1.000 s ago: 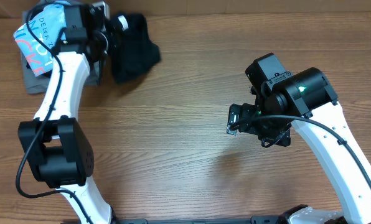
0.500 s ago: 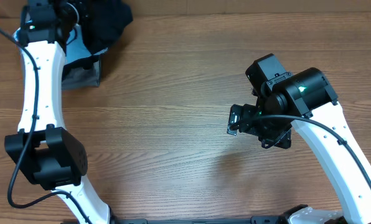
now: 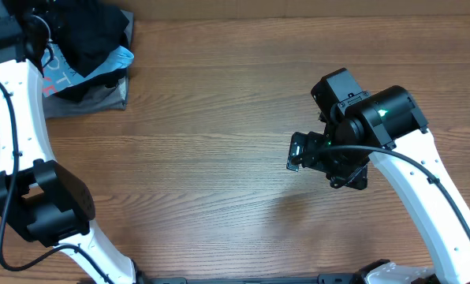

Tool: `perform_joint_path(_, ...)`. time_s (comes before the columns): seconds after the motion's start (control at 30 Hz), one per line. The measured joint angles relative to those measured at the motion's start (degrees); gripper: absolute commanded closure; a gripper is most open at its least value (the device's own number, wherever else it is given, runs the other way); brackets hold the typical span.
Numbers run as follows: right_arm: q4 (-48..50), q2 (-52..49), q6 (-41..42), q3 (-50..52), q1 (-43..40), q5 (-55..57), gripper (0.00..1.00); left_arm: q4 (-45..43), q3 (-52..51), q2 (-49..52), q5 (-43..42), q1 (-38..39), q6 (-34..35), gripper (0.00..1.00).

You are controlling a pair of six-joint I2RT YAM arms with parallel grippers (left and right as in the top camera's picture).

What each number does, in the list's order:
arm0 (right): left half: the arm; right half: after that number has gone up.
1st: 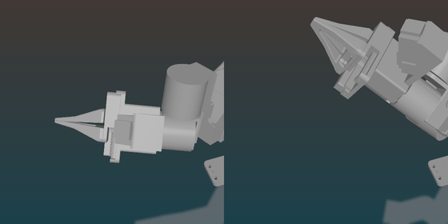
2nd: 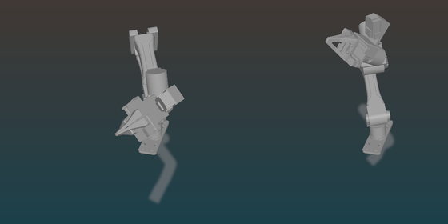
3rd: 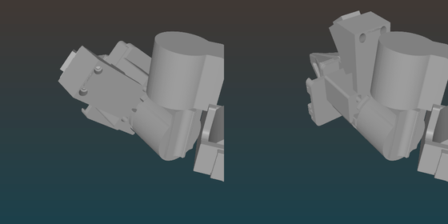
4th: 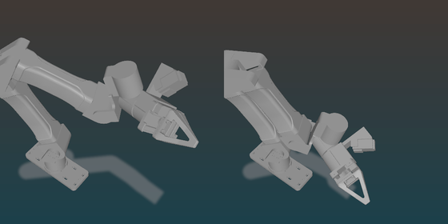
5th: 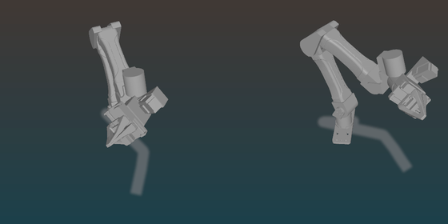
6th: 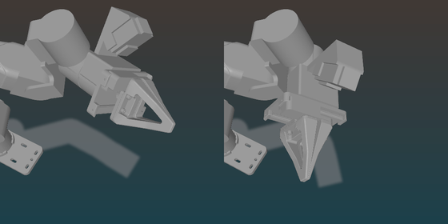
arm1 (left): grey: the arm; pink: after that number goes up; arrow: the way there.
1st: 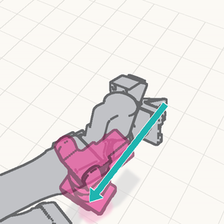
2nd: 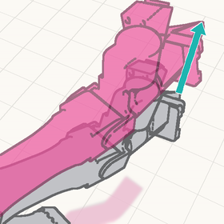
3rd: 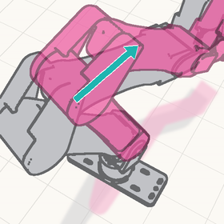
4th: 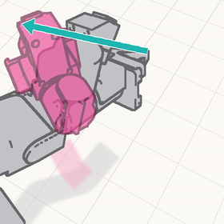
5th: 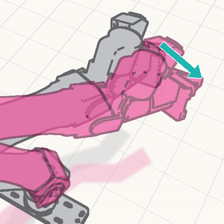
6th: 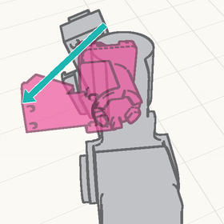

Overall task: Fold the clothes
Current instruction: 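Lower the bundle onto the stack and release the left gripper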

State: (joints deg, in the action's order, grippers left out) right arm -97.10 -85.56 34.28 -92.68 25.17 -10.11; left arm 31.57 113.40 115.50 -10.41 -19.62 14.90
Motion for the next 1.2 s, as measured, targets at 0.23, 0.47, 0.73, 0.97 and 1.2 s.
perform_joint_path(0.23, 0.0, 0.0, 0.0, 0.0, 0.0, -0.5, 0.0, 0.2, 0.0, 5.7, 2.5, -2.7, 0.2, 0.87)
perform_joint_path(0.47, 0.0, 0.0, 0.0, 0.0, 0.0, -1.6, 0.0, -2.7, 0.0, 9.8, 6.1, -5.4, 0.0, 0.46)
perform_joint_path(0.73, 0.0, 0.0, 0.0, 0.0, 0.0, -2.4, 0.0, -3.0, 0.7, 11.1, 6.1, -7.9, -1.3, 0.0)
perform_joint_path(0.97, 0.0, 0.0, 0.0, 0.0, 0.0, -2.6, 0.0, 4.5, 9.3, 11.0, 5.1, -8.5, 0.0, 0.0)
perform_joint_path(1.2, 0.0, 0.0, 0.0, 0.0, 0.0, -1.6, 0.0, 6.6, 14.5, 6.9, 2.3, -7.3, 2.7, 0.85)
